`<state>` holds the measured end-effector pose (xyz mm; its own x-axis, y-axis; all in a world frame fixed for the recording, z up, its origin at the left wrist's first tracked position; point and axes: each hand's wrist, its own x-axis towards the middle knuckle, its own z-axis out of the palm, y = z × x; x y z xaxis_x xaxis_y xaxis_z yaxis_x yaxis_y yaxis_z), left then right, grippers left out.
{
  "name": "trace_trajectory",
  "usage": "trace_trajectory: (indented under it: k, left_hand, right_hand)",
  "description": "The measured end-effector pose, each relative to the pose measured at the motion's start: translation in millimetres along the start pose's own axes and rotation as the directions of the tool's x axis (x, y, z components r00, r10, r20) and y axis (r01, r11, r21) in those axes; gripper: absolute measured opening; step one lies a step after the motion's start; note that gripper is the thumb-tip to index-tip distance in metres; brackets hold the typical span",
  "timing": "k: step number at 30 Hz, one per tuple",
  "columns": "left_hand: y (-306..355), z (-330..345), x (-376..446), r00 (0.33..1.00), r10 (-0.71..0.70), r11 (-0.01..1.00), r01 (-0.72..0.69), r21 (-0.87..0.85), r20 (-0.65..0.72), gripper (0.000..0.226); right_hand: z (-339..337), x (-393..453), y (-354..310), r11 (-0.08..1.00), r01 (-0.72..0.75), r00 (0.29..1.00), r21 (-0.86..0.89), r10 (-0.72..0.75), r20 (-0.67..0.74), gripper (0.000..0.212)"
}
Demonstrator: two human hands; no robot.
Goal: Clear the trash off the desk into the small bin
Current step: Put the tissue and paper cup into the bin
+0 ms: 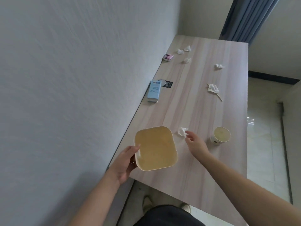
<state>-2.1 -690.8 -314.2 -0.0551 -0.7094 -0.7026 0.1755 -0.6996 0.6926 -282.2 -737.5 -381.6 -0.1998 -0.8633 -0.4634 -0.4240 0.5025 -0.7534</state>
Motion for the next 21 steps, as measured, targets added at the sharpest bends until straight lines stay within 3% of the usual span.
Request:
trace_trajectory:
  k: [5,10,13,17,21]
  left_hand:
    - [1.8,-0.2,0.5,0.999,0.041,0.997,-0.041,-0.067,0.007,0.066]
    - [5.8,-1.8,7.2,0.997,0.073,0.996,-0.072,-0.061,0.009,0.063]
    - [2.6,-1.8,10.5,0.996,0.092,0.991,-0.092,-0.101,-0.001,0.046]
    - [-2.5,-1.5,11.3,0.995,0.103,0.987,-0.103,-0.123,-0.010,0.051]
    - [-4.7,2.2,8.2,0.995,0.096,0.990,-0.096,-0.105,-0.001,0.054]
  right_hand:
    - [11.9,55.4,-5.8,0.858,0.190,0.982,-0.477,-0.174,0.078,0.045]
    - [17.5,79.9,7.7,0.687,0.224,0.972,-0.691,-0.106,0.211,0.050]
    - [19.8,79.9,24.7,0.678,0.229,0.970,-0.699,-0.099,0.222,0.052]
    - [19.2,64.7,45.9,0.707,0.262,0.965,-0.657,-0.173,0.198,0.038]
    - [11.9,28.8,55.7,0.862,0.189,0.980,-0.471,-0.133,0.150,0.019]
